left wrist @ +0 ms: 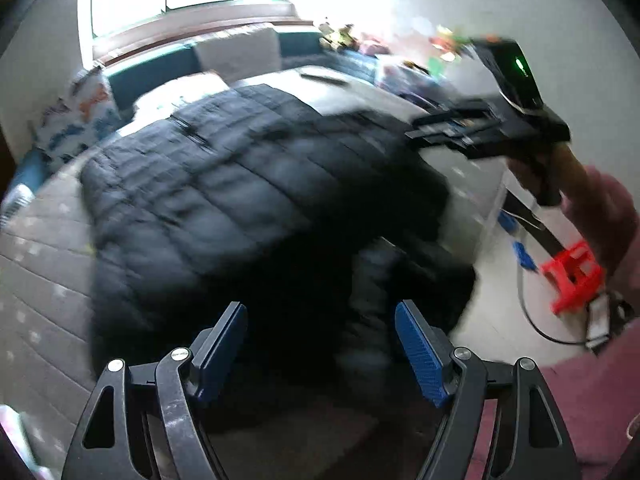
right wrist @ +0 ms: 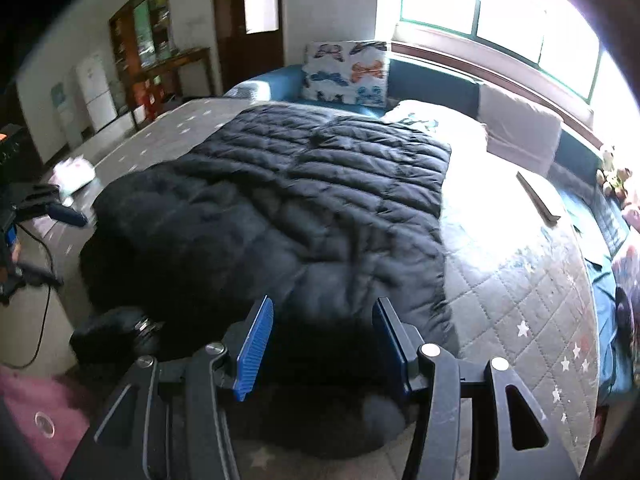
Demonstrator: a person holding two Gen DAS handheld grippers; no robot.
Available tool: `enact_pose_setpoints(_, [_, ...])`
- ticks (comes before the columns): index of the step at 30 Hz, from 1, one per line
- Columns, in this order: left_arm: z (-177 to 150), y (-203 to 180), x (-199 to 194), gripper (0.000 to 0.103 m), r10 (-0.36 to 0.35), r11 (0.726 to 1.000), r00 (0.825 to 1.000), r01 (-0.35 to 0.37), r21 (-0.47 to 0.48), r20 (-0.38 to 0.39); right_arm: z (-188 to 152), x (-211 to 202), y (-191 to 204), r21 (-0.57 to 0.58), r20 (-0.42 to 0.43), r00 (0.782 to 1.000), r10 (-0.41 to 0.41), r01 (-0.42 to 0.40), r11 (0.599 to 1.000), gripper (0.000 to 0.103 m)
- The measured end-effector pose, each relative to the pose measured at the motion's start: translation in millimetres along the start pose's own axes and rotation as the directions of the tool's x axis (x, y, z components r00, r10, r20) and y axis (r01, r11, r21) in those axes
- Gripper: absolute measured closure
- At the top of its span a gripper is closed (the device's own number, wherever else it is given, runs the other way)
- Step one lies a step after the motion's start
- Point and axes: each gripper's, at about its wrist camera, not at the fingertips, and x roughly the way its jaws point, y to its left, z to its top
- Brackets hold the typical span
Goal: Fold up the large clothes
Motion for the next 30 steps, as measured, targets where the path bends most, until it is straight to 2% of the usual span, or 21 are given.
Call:
enact_pose_setpoints(3, [-15,-20,11,0.022,-0.043,0.999,0.998,0.044,0.025,-0.055,-9,2,14,-0.063,-0.060,0.998,-0.005,0.001,0.998,0.046])
enact_pose_setpoints(7, [-31,-34,26,0.022,-0.058,0.998,0.994,0.060,0.021,-0.095,-30,-2,33,-0.144,-0.110,0.994,-0.018,0.002,0.990,0.046])
enact_pose_setpoints(10, [-38,-38,42,0.022,-0.037,0.999,0.991,0.039,0.013,-0.131,-47,-3,42,-0.181,-0.137,0.990,-0.024,-0.001,0.984,0.046])
enact_pose_setpoints(13, [-39,-41,50,0.025,-0.002,1.000,0.993,0.005,0.020,-0.121,-65,-1,50,-0.207,-0.179,0.983,-0.026,-0.012,0.978,0.046])
enact_pose_setpoints(15, [-37,-45,50,0.039,0.038,0.998,0.993,-0.034,0.044,-0.108,-74,0,55,-0.232,-0.199,0.979,-0.033,-0.014,0.973,0.046])
enact_pose_setpoints(17, [-36,-51,55,0.061,0.106,0.992,0.989,-0.098,0.085,-0.101,-84,0,63,-0.263,-0.200,0.979,-0.035,-0.019,0.965,0.046])
enact_pose_setpoints(18, [-35,-51,55,0.065,0.117,0.990,0.988,-0.108,0.088,-0.100,-89,0,66,-0.271,-0.200,0.979,-0.025,-0.031,0.962,0.046])
enact_pose_setpoints(20, [-32,-50,53,0.086,0.137,0.988,0.986,-0.129,0.088,-0.091,-99,2,74,-0.304,-0.198,0.980,-0.025,-0.037,0.952,0.046])
enact_pose_setpoints(22, [-27,-46,47,0.090,0.168,0.983,0.983,-0.162,0.091,-0.070,-107,3,84,-0.347,-0.181,0.983,-0.039,-0.026,0.937,0.046])
enact_pose_setpoints(26, [-15,-30,32,0.092,0.159,0.986,0.987,-0.157,0.053,-0.036,-118,6,105,-0.438,-0.124,0.990,-0.061,0.000,0.899,0.046])
enact_pose_setpoints(30, [-5,-13,21,0.093,0.147,0.989,0.989,-0.147,0.005,-0.015,-116,9,124,-0.486,-0.024,0.998,-0.051,0.033,0.874,0.046])
